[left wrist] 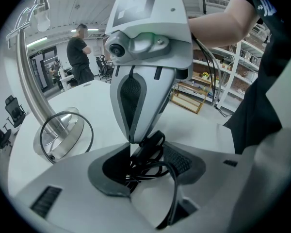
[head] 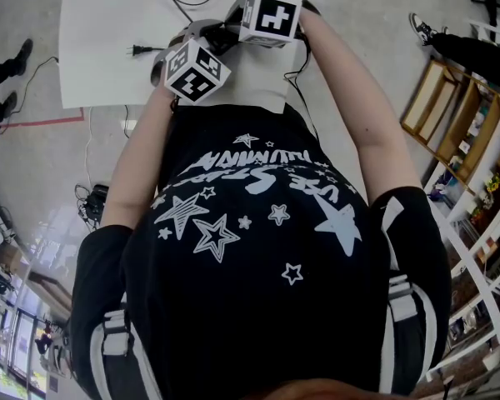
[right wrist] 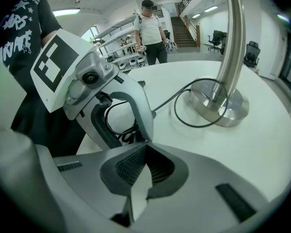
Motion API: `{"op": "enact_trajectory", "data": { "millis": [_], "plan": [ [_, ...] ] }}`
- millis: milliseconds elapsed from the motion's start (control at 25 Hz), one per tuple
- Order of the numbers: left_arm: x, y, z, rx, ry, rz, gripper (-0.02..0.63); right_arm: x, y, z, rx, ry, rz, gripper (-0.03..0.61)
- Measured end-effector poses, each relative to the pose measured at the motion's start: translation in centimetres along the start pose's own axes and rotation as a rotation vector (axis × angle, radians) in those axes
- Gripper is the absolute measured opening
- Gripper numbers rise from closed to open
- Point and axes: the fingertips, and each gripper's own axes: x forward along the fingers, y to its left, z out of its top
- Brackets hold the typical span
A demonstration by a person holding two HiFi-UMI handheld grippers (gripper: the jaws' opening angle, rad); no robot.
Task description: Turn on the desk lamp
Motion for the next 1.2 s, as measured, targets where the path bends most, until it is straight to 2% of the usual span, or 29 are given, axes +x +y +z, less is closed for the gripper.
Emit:
{"op": "enact_trajectory", "data": {
  "millis": [760,1200],
  "plan": [
    [-0.2,-0.4,0.7,0.002,-0.003,-0.004,0.230,-1.0,0.1,0.4,-0.017,0.025,-0.030,0.003],
    [0.0,-0.5,0.6,-0.007,-0.012,-0.002,0.230,-0.7,0.4,0.2,-0.071,0.060,0.000,0.003]
  ]
}}
